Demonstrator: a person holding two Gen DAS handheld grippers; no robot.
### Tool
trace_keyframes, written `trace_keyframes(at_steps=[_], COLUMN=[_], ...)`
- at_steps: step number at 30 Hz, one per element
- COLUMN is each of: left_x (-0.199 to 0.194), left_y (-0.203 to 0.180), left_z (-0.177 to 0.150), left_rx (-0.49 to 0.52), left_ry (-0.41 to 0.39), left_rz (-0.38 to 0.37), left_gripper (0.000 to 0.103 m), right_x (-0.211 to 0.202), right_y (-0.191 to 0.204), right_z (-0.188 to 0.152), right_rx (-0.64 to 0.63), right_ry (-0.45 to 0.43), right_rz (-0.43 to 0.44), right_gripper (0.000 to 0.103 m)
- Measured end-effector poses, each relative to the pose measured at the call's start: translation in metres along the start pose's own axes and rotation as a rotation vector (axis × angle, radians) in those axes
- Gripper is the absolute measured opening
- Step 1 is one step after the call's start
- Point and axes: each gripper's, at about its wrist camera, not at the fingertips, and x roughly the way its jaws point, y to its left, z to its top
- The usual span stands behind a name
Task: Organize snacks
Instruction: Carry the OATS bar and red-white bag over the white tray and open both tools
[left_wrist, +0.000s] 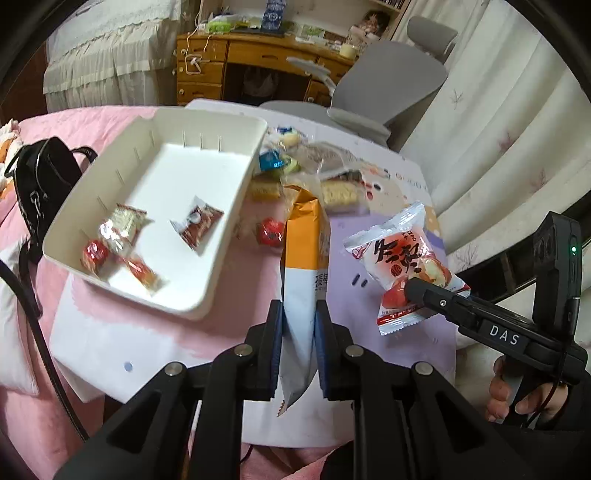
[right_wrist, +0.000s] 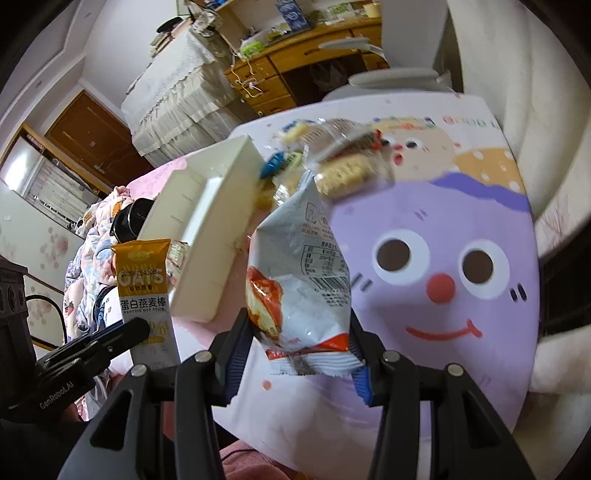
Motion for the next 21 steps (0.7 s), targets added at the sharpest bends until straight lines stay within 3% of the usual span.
trace_keyframes(at_steps=[10, 21], left_x=[-0.028, -0.031], left_y=[0.054, 0.122], left_z=[0.045, 0.097], left_rx=[0.07, 0.171], left_ry=[-0.068, -0.078], left_rz=[-0.045, -0.109], left_gripper=[0.014, 0.014], right_x=[0.005, 0.027], right_y=[0.069, 0.15], right_z=[0.019, 0.024], right_rx=[-0.018, -0.061], right_ry=[-0.097, -0.226], right_rz=[0.016, 0.04], right_gripper=[0.048, 0.048])
